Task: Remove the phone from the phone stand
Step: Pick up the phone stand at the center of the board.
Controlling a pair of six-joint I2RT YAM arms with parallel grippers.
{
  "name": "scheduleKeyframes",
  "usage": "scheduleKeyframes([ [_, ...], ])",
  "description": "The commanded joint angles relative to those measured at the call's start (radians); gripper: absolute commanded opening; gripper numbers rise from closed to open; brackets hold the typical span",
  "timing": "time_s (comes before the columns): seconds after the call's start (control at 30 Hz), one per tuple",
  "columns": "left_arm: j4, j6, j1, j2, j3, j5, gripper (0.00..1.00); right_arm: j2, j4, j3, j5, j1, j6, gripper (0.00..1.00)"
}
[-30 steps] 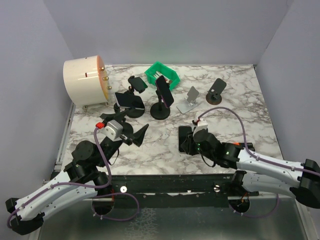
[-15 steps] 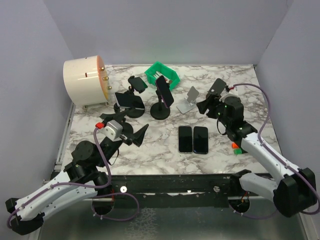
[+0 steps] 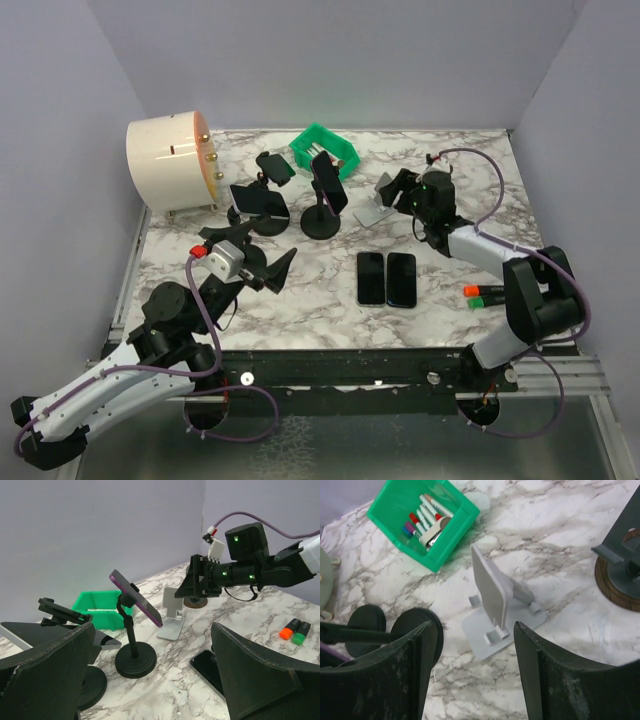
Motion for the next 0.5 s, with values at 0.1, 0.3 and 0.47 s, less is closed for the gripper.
scheduleKeyframes([
  [0.1,0.002,0.018,0.000,-0.019,-0.018,-0.027,0.99,0.144,0.070,0.128,0.033,-0.036,-0.043,0.64],
  [0.3,0.006,0.021,0.000,-0.016,-0.017,-0.025,0.99,0.216,0.085,0.167,-0.008,-0.049,-0.064,0.50],
  [0.47,0.007,0.020,0.000,-0.021,-0.019,-0.024,0.99,0.228,0.094,0.173,-0.033,-0.049,-0.073,0.37],
])
